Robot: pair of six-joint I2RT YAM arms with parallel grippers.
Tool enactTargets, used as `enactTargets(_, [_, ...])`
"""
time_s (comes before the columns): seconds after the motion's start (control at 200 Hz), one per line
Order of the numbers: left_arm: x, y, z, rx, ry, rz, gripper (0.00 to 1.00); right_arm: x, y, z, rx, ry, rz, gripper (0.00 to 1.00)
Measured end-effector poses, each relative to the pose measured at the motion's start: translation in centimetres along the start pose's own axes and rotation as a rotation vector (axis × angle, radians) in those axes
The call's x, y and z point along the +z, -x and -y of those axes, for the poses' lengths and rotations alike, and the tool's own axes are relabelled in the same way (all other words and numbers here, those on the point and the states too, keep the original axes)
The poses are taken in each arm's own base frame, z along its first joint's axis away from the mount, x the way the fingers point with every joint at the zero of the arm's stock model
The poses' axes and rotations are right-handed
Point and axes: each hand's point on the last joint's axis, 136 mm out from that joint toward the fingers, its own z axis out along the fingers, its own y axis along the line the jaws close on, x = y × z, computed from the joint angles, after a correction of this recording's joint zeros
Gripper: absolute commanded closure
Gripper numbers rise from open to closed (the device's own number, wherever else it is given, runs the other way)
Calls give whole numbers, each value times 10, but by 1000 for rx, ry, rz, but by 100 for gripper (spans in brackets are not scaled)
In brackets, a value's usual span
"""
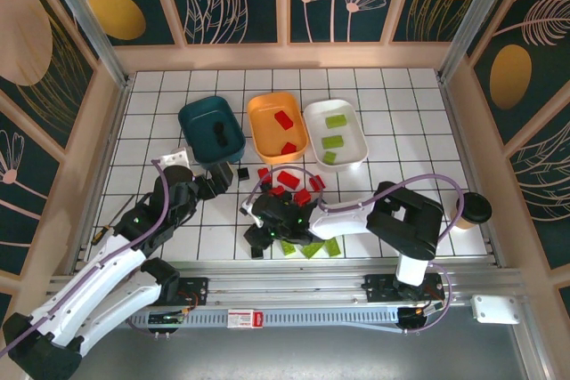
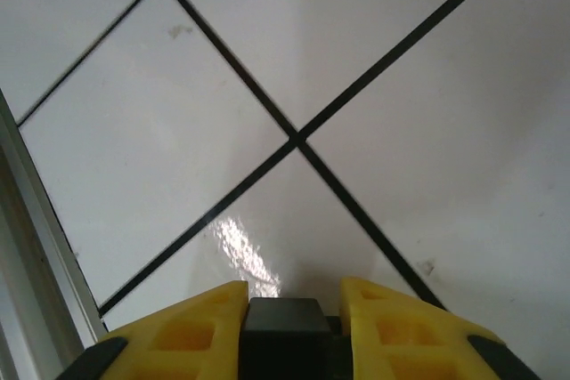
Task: Sort the legos into containers by color
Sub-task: Pick up the lego from the bottom-center of the table, then place the lego in the container.
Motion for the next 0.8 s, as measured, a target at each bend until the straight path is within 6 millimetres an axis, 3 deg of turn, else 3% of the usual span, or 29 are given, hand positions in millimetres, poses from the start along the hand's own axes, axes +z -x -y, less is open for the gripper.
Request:
enactTargets(0.085, [-4, -1, -3, -9, -2, 8, 1, -8, 18, 6, 19, 13, 49, 84])
enactTargets(0.21, [-9, 1, -5, -26, -8, 29, 2, -28, 63, 26, 68, 34, 166, 84])
enactTargets(0.305, [-9, -2, -9, -36, -5, 31, 1, -41, 114, 44, 99, 47, 263, 84])
enactTargets(0.43, [-5, -11, -16, -44, 11, 12, 2, -50, 195, 62, 104, 71, 407, 83])
enactTargets(0.495, [-3, -17, -20, -45, 20, -1, 2, -43, 229, 73, 106, 84, 454, 82])
enactTargets(0.591, [-1, -22, -23, -52, 26, -13, 1, -21, 256, 89, 116, 90, 469, 80])
enactTargets(0.701, [0, -27, -24, -57, 23, -29, 2, 12, 270, 108, 140, 81, 451, 73])
enactTargets(0.801, [2, -31, -26, -59, 26, -40, 1, 36, 272, 123, 180, 73, 424, 53])
